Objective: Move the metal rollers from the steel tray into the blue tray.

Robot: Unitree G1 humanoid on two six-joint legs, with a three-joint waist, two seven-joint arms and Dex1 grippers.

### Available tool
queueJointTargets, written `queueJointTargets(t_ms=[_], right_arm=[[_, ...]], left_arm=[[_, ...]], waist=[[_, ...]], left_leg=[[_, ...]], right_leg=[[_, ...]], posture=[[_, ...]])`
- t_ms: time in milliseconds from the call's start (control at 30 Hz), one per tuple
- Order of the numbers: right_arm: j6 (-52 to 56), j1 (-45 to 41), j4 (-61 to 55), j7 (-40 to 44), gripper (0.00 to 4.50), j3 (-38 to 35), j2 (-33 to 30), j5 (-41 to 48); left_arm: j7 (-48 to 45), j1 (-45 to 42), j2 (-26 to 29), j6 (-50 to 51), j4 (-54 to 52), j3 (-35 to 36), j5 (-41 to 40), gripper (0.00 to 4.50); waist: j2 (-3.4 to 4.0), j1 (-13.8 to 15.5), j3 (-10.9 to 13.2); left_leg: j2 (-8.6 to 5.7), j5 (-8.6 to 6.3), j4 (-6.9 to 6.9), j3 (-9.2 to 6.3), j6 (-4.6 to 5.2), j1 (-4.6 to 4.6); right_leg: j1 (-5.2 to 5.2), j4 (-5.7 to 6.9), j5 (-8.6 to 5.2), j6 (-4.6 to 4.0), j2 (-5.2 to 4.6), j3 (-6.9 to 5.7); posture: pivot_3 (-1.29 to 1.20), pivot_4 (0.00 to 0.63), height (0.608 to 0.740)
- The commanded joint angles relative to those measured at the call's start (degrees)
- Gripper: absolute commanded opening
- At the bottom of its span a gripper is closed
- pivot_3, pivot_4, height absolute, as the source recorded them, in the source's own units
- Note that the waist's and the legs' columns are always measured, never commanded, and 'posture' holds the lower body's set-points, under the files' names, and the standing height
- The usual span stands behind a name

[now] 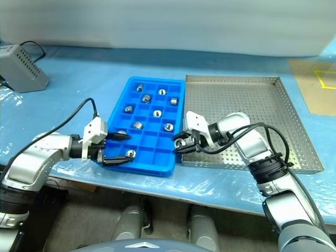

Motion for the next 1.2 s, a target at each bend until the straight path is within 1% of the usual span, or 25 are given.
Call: queueJointTargets(t_ms=[33,200,300,400,500,633,733,800,1100,1133,1200], right_arm=[[0.3,-1.8,-0.8,0.9,1.68,0.1,2.2,1.8],[4.5,-3.6,-1.2,-0.2,1.68,-0.8,6.6,4.2],[8.4,-3.8,-4.0,0.7,1.68,-0.9,7.2,6.2],[11.1,-3.5,-6.4,1.1,1.68,-1.1,7.0,8.2],[12.1,-3.4,-7.3,1.1,1.68,-1.0,6.6,8.9],[13.4,-3.4,-8.0,1.1,1.68,-0.8,6.4,10.0],[17.8,-2.8,-5.3,-0.4,1.68,-1.4,8.4,12.4],[17.2,-2.3,-2.3,-1.7,1.68,-0.7,9.2,11.2],[17.0,-1.8,-1.7,-2.2,1.68,-0.1,10.0,11.2],[16.2,-1.7,-1.3,-2.5,2.41,-0.1,10.1,10.7],[16.5,-1.6,-1.0,-3.0,3.04,-0.2,10.1,10.6]], left_arm=[[1.5,0.3,-0.1,1.1,-4.3,0.4,-1.3,4.28],[3.9,-0.4,-0.4,4.6,-7.2,0.9,-2.9,4.28],[5.1,-1.6,-0.5,7.1,-9.0,1.1,-4.3,4.28],[6.1,-2.9,-0.6,9.3,-9.7,1.8,-5.8,4.28],[5.9,-3.8,-0.4,8.7,-7.6,1.5,-5.5,4.28],[6.0,-3.7,-0.5,8.2,-7.4,1.1,-5.5,4.28],[5.9,-3.6,-1.1,6.9,-5.7,0.9,-4.8,4.28],[5.8,-3.0,-1.3,6.0,-5.1,0.7,-4.5,4.28],[6.2,-1.6,-1.8,4.1,-4.6,0.2,-3.8,4.28],[6.1,-1.4,-1.8,3.9,-4.6,0.2,-3.8,4.28],[5.9,-1.4,-1.8,3.5,-4.2,0.2,-3.6,4.28]], waist=[[0.00,-0.1,0.0],[-0.02,-0.8,0.0],[-0.02,-1.1,0.0],[-0.02,-0.4,0.0],[-0.02,0.1,0.0],[-0.02,0.2,0.0],[-0.03,0.2,0.0],[-0.04,0.0,0.0],[-0.04,0.2,0.0],[-0.04,0.2,0.0],[-0.04,0.2,0.0]], left_leg=[[0.00,0.00,0.00,0.00,0.00,0.02],[0.07,0.07,-0.04,0.00,-0.11,0.08],[0.18,0.19,-0.20,0.00,-0.31,0.14],[0.16,0.23,-0.29,0.00,-0.36,0.17],[0.11,0.22,-0.27,0.00,-0.34,0.15],[0.12,0.22,-0.27,-0.01,-0.35,0.15],[0.12,0.22,-0.27,-0.01,-0.35,0.16],[0.12,0.23,-0.28,-0.01,-0.36,0.18],[0.12,0.24,-0.28,-0.01,-0.38,0.15],[0.12,0.24,-0.28,-0.01,-0.38,0.15],[0.12,0.24,-0.28,-0.01,-0.38,0.16]], right_leg=[[0.00,0.01,0.00,0.00,0.00,0.00],[-0.06,0.11,0.00,-0.03,0.06,0.01],[-0.16,0.18,0.01,-0.20,0.17,0.01],[-0.13,0.15,-0.01,-0.24,0.17,-0.01],[-0.10,0.12,0.00,-0.23,0.15,0.00],[-0.09,0.13,0.00,-0.23,0.15,0.00],[-0.09,0.12,0.00,-0.23,0.15,0.00],[-0.09,0.13,0.00,-0.23,0.16,0.00],[-0.10,0.13,0.00,-0.23,0.15,0.00],[-0.10,0.13,0.00,-0.23,0.15,0.00],[-0.10,0.13,0.00,-0.23,0.15,0.00]], posture=[[-0.05,0.150,0.740],[-0.04,0.150,0.740],[-0.05,0.150,0.740],[-0.05,0.150,0.740],[-0.05,0.150,0.740],[-0.05,0.150,0.740],[-0.05,0.150,0.740],[-0.04,0.150,0.740],[-0.05,0.150,0.740],[-0.05,0.150,0.740],[-0.05,0.150,0.740]])
